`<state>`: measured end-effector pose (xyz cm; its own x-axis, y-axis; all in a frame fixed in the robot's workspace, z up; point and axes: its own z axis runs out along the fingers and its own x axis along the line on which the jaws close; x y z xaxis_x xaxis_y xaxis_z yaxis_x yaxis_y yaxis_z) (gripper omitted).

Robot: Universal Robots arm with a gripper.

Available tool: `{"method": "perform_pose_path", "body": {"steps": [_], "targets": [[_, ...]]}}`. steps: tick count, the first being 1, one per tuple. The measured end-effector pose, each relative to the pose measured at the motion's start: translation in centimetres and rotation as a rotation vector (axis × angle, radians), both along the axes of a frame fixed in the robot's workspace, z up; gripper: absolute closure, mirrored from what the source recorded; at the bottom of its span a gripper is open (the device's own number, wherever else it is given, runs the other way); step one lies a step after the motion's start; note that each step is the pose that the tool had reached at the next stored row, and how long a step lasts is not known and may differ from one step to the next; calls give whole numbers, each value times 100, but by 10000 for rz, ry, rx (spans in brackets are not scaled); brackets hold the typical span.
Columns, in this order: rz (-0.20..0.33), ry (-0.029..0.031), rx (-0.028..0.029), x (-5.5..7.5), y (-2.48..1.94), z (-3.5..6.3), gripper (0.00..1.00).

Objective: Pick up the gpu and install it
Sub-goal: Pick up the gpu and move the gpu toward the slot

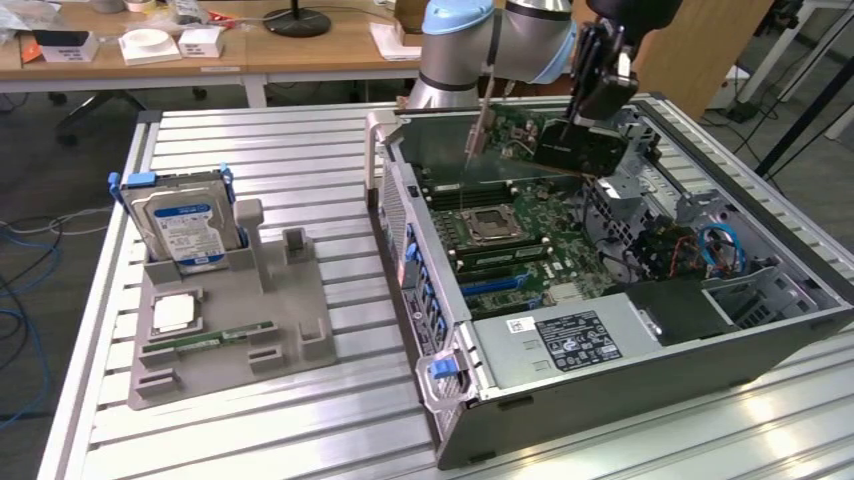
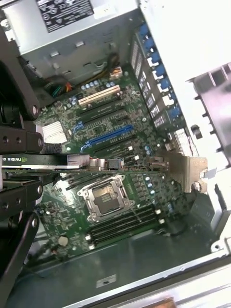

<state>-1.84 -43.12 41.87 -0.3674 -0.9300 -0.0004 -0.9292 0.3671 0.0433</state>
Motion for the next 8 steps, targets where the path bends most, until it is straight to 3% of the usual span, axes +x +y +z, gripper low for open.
{"method": "perform_pose_path", "body": {"steps": [8], "targets": [[1189,0,0,0,0,0,74]]}}
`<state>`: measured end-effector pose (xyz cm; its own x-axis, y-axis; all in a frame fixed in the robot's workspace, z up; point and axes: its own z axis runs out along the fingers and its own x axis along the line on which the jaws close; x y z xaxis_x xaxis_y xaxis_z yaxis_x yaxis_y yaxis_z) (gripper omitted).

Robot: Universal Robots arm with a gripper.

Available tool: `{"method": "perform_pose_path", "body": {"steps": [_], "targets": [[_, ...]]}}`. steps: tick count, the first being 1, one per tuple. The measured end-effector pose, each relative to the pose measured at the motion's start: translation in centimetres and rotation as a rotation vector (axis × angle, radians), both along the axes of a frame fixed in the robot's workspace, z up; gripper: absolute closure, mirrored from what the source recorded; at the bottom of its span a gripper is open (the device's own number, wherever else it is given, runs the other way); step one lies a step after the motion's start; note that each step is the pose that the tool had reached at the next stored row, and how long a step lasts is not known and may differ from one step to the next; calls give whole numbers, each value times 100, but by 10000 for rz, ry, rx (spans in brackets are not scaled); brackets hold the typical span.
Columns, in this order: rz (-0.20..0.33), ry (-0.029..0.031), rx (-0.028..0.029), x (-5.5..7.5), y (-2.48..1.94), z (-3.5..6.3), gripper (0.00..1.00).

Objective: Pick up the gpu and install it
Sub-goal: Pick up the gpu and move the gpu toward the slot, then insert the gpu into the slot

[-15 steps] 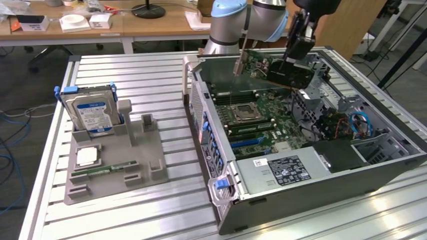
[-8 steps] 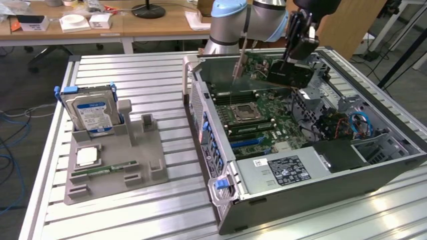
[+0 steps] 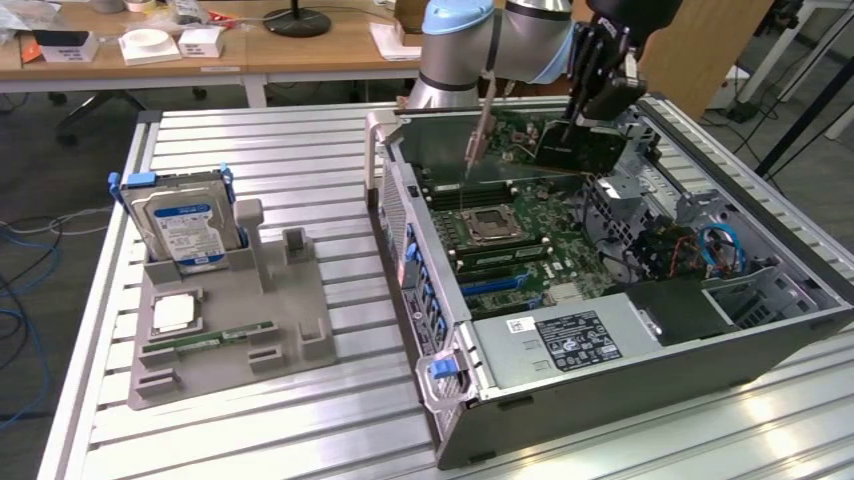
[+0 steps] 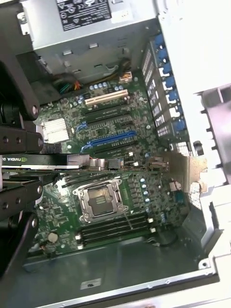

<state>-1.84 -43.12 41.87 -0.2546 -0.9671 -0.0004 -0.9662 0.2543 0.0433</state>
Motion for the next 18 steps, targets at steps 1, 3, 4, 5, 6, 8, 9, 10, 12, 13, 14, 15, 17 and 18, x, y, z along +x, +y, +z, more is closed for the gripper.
{"method": "perform_pose_path", "body": {"steps": [1,3,4,5,6,8,9,10,12,13,14,15,17,18], "targets": [[107,0,1,0,0,0,74],[159,0,1,0,0,-1,74],[160,0,1,0,0,0,74],[161,0,0,0,0,0,74],[162,0,0,0,0,0,74],[166,0,0,0,0,0,74],[168,0,0,0,0,0,74],[169,0,0,0,0,0,74],[170,0,0,0,0,0,74],[170,0,0,0,0,0,74],[169,0,0,0,0,0,74],[169,0,0,0,0,0,74],[226,0,1,0,1,-1,74],[346,0,1,0,1,-1,74]]}}
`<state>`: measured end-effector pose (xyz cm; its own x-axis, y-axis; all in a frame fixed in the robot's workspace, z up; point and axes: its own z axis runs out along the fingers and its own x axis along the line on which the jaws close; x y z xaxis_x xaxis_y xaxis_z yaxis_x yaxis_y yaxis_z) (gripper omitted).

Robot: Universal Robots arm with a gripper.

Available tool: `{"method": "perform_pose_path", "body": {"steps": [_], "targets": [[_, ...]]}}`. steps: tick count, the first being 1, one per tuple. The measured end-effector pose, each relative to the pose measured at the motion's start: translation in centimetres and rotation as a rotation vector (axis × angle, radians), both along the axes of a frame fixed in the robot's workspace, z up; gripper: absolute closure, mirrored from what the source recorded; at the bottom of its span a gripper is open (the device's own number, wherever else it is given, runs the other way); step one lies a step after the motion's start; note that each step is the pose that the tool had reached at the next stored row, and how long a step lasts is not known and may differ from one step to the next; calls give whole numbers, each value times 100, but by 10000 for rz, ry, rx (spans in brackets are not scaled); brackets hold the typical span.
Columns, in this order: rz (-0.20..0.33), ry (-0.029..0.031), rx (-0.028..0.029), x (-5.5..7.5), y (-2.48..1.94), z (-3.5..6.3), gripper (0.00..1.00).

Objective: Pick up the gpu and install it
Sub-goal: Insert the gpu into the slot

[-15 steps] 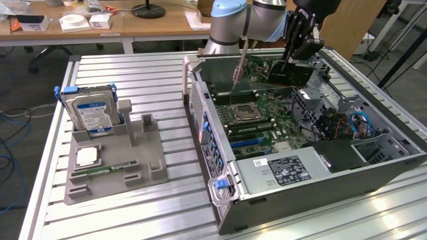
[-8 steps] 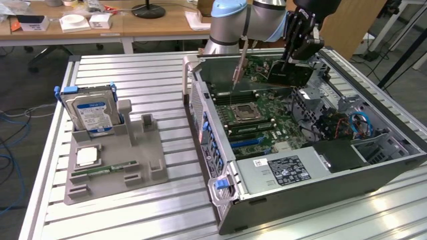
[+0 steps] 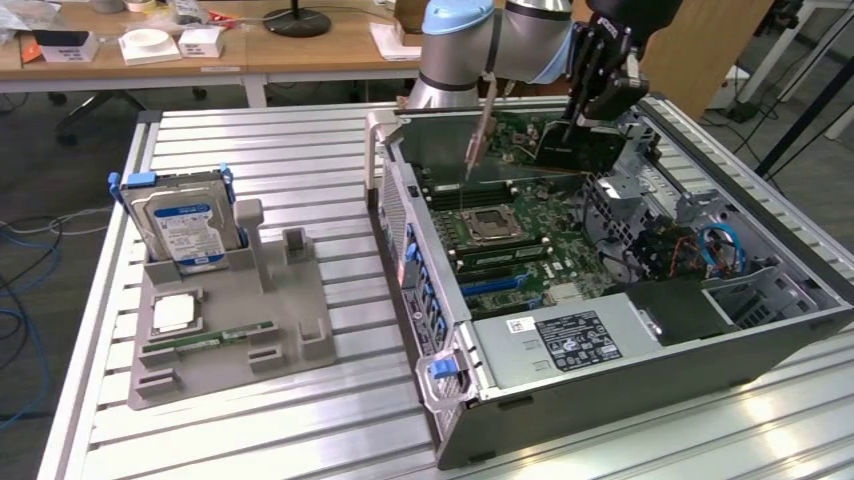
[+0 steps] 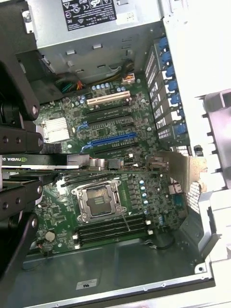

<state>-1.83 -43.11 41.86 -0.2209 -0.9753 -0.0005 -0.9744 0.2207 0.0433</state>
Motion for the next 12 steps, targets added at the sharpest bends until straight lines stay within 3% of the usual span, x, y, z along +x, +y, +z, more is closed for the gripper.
{"method": "perform_pose_path", "body": {"steps": [12], "targets": [[1784,-16,-1,-1,0,-1,74]]}}
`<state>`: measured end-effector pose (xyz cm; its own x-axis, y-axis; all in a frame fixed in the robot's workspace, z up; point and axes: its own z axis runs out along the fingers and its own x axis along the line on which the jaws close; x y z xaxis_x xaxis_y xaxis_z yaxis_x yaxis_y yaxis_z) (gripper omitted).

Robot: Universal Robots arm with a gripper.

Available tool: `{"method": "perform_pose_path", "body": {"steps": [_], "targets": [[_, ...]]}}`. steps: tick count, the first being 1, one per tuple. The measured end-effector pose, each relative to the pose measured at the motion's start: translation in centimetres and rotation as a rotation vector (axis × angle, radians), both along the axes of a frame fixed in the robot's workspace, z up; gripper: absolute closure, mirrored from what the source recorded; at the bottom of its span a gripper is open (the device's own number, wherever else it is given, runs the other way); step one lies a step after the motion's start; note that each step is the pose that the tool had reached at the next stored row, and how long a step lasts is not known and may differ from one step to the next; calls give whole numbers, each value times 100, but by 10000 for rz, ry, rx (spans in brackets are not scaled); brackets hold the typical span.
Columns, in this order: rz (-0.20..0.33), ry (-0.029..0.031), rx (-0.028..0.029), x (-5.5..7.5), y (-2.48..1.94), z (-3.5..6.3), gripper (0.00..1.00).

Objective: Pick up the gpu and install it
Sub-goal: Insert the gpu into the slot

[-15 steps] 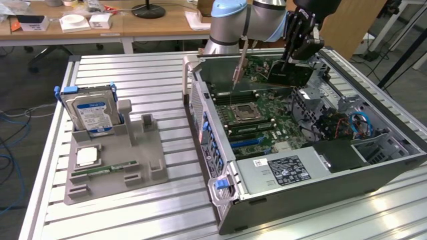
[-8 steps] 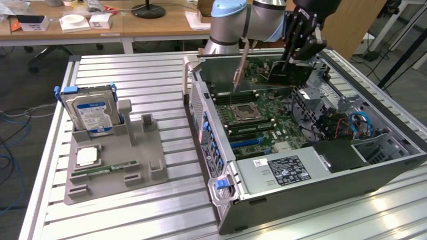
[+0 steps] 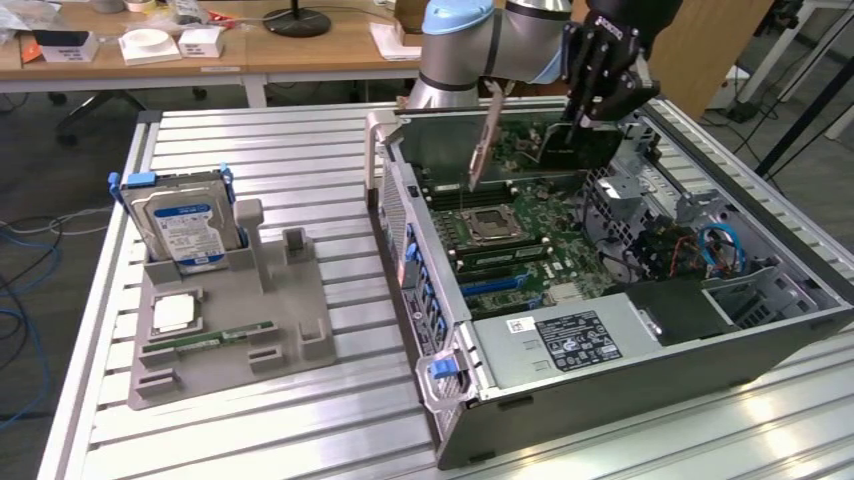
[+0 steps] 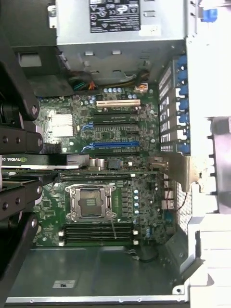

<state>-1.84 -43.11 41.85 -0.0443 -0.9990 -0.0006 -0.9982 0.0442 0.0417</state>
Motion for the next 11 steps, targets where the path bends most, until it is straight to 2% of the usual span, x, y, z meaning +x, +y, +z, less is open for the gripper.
{"method": "perform_pose_path", "body": {"steps": [2,3,8,9,11], "targets": [[196,-36,-1,0,0,-1,74],[285,-75,-2,0,0,-2,74],[695,-365,-4,0,0,-21,74],[752,-403,-3,0,0,-28,74],[786,-416,-3,-1,0,-59,74]]}}
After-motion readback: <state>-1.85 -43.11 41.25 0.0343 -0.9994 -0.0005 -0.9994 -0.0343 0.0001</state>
